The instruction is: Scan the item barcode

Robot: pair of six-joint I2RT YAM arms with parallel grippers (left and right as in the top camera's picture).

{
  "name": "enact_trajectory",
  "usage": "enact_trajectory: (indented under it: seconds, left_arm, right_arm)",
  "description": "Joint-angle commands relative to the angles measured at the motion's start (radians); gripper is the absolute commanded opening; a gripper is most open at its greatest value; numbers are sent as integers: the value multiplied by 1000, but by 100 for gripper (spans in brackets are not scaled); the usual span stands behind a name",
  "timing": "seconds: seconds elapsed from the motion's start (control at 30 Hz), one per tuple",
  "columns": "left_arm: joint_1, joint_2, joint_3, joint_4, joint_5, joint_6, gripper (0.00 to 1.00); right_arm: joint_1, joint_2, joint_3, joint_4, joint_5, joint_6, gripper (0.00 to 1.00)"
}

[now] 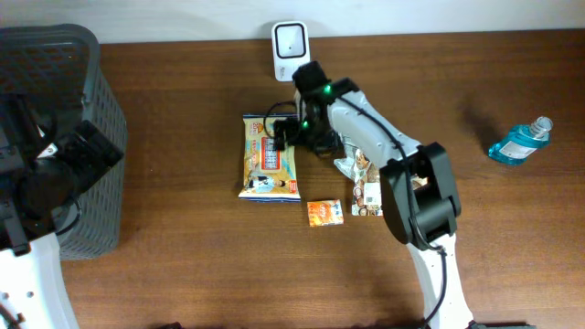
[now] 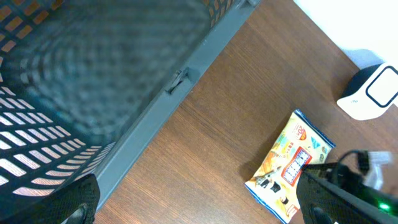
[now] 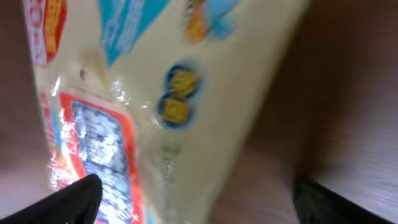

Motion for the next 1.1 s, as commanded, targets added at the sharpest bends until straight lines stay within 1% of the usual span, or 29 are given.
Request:
enact_trajectory:
  seconds: [0.0, 0.03, 0.07, 0.1, 0.13, 0.17, 0.2, 0.23, 0.37, 0.47, 0.6, 0.7, 0.73, 0.8, 0.87, 1.07]
  left_arm:
    - [5, -9, 6, -1, 7, -9, 99]
    - [5, -9, 6, -1, 7, -9, 99]
    - [5, -9, 6, -1, 7, -9, 99]
    - [5, -9, 6, -1, 7, -9, 99]
    - [5, -9, 6, -1, 7, -9, 99]
    - [5, -9, 6, -1, 7, -9, 99]
    - [5, -9, 6, -1, 7, -9, 99]
    - [5, -9, 6, -1, 7, -9, 99]
    - [5, -9, 6, -1, 7, -9, 99]
    - [5, -9, 6, -1, 7, -9, 99]
    - [5, -9, 6, -1, 7, -9, 99]
    - [5, -9, 6, -1, 7, -9, 99]
    - [5, -9, 6, -1, 7, -9, 99]
    - [5, -9, 6, -1, 7, -9, 99]
    - [5, -9, 6, -1, 7, -9, 99]
    - [5, -9, 6, -1, 7, -9, 99]
  right_arm:
    - [11, -16, -81, 100, -198, -3, 89]
    - [11, -16, -95, 119, -198, 9, 85]
    - [11, -16, -103, 130, -191, 24, 79]
    - [11, -15, -113, 143, -179, 37, 70]
    - [11, -15, -121, 149, -150, 59, 56]
    - [11, -13, -122, 148, -116, 79, 36]
    - [11, -12, -122, 148, -94, 83, 13]
    - [11, -11, -122, 147, -76, 83, 4]
    - [-1, -39, -117, 120, 18, 109, 4]
    - [-18, -95, -76, 34, 163, 95, 4]
    - [-2, -226, -1, -131, 568, 71, 4]
    - [37, -301, 7, -187, 874, 71, 4]
    - [52, -311, 7, -198, 982, 71, 4]
    - [81, -305, 6, -213, 1133, 71, 4]
    - [100, -284, 1, -220, 1197, 71, 4]
    - [151, -173, -8, -218, 1197, 87, 4]
